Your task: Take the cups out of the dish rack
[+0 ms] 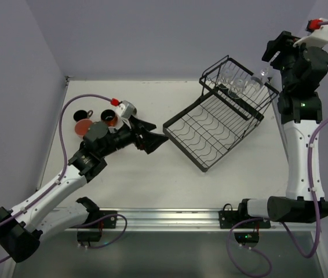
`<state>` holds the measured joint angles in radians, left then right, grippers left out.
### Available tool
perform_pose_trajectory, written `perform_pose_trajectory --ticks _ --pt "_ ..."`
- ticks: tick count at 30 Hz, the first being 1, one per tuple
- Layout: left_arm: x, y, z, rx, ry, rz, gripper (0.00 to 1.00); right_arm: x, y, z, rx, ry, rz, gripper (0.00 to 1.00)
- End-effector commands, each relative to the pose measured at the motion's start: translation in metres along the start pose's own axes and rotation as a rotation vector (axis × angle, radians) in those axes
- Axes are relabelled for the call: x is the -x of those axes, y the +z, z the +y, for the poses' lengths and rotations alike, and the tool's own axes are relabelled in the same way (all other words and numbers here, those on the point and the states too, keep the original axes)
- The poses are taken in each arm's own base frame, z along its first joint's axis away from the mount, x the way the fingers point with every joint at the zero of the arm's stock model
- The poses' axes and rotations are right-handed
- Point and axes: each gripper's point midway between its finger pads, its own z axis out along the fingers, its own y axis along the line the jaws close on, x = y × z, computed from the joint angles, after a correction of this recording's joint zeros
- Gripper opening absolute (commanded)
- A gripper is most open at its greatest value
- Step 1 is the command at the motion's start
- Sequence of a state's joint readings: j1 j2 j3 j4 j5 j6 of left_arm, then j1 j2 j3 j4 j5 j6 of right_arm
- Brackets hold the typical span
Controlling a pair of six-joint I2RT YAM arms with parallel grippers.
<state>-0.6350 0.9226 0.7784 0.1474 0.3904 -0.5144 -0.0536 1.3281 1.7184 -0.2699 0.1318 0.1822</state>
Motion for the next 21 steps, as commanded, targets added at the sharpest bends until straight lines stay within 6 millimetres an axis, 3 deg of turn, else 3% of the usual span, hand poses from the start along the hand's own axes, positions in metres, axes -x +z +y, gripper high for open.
perform_pose_trajectory --ticks 1,9,13,14,16,18,19,21 --pt "0.045 0.007 -0.029 -0.121 -0.014 -0.141 1.0 0.076 -0.032 0.018 0.084 0.054 -0.194 0.27" --pt "0.057 0.032 -0.037 -0.238 -0.067 -0.244 1.0 0.084 -0.046 0.041 0.201 0.144 -0.183 0.27" --pt "0.052 0.056 -0.03 -0.279 -0.127 -0.261 1.0 0.083 -0.058 0.053 0.267 0.211 -0.171 0.27" --pt "0.06 0.056 -0.034 -0.312 -0.122 -0.299 1.0 0.086 -0.065 0.057 0.295 0.222 -0.174 0.27" --pt "0.053 0.07 -0.029 -0.326 -0.155 -0.29 1.0 0.082 -0.069 0.061 0.32 0.241 -0.167 0.27" --pt "0.062 0.077 -0.039 -0.385 -0.16 -0.318 1.0 0.079 -0.075 0.066 0.35 0.269 -0.158 0.28" --pt "0.052 0.089 -0.032 -0.387 -0.176 -0.296 1.0 0.078 -0.077 0.068 0.363 0.273 -0.151 0.28" --pt "0.064 0.095 -0.041 -0.452 -0.184 -0.331 1.0 0.072 -0.08 0.072 0.388 0.295 -0.132 0.28"
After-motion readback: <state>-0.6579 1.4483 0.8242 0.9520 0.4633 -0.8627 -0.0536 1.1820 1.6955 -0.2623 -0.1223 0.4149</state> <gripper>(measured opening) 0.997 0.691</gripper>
